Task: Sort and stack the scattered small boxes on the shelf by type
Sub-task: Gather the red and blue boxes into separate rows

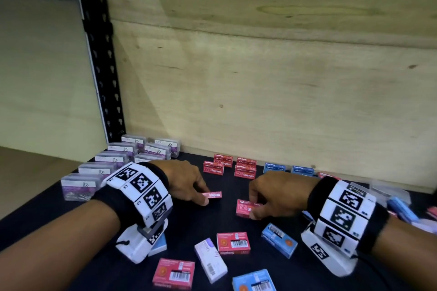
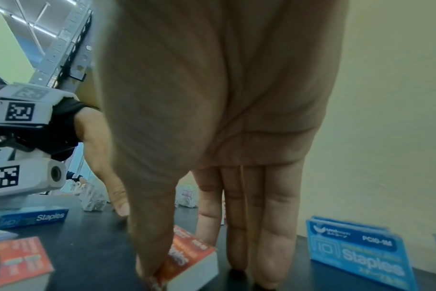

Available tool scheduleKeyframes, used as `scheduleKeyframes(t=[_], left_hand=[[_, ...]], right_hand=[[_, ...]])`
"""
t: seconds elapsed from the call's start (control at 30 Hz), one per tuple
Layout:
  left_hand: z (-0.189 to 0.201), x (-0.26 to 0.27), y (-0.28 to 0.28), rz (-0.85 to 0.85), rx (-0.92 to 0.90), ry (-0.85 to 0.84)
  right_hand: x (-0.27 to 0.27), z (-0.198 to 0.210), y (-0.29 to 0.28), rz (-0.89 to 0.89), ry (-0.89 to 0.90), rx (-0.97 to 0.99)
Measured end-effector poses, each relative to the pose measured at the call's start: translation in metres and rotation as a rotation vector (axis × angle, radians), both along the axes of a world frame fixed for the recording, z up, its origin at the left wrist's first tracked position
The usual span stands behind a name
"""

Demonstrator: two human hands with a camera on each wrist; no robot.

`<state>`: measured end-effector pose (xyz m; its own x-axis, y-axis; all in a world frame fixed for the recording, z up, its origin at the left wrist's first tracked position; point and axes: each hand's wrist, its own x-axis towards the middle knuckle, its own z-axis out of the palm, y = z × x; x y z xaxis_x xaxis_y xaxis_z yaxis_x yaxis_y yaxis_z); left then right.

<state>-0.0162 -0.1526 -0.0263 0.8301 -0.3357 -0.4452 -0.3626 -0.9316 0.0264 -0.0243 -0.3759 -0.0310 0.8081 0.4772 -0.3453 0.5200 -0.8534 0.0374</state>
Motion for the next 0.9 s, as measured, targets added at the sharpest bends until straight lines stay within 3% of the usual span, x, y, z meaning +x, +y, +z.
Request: scheduleKeyframes(t=[0.23,0.7,0.9], left_hand=[[-0.005,0.004,0.001,0.025,-0.027,-0.037],[0.000,0.019,-0.019,0.098,0.043,-0.051],[0.001,0.022,-0.011,0.101,-0.033,-0.033]], right_hand=[[0.005,-0.003,-0.001,-0.036,0.029,0.098],[0.021,0.008,0.000,-0.106,-0.010,0.024],[0.027,0.006,0.009,-0.131,-0.002,-0.042]])
